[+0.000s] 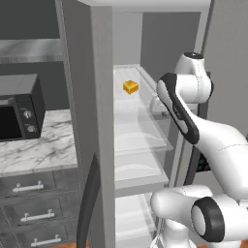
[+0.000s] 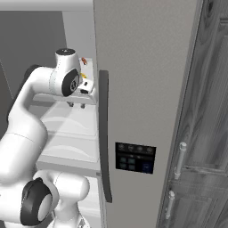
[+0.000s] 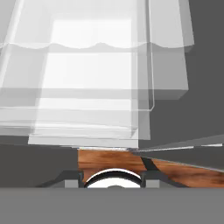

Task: Pick the cheese from the fridge and the cheese grater from the cabinet and place them next to the salad bowl.

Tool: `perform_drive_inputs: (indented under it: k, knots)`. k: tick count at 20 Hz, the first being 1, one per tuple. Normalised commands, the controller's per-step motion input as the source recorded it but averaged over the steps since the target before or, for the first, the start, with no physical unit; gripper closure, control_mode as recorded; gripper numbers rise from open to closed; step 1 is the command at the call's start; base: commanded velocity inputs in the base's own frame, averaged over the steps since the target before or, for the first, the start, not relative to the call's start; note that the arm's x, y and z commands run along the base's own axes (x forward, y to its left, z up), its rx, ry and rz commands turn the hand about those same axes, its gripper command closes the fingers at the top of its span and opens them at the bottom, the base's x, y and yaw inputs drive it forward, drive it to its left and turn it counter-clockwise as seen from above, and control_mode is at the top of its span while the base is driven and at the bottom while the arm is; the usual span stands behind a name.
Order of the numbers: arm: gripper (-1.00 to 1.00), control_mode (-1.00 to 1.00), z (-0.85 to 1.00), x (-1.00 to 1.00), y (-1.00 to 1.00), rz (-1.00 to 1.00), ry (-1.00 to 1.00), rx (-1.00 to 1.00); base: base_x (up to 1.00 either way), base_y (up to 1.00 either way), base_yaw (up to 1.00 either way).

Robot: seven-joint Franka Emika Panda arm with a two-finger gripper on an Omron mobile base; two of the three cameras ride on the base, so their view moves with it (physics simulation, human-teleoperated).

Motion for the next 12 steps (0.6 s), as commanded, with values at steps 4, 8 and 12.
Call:
perform_drive_inputs:
  k: [4, 8, 12]
  knots:
    - [-1.00, -1.00, 0.00, -0.04, 0.01, 0.00, -0.05, 0.00, 0.00, 0.00, 0.00]
    - [-1.00, -1.00, 0.00, -0.05, 0.22, 0.06, -0.26, -0.06, 0.00, 0.00, 0.00]
    - [-1.00, -1.00, 0.04, 0.00, 0.35, 0.07, -0.29, -0.01, 0.00, 0.00, 0.00]
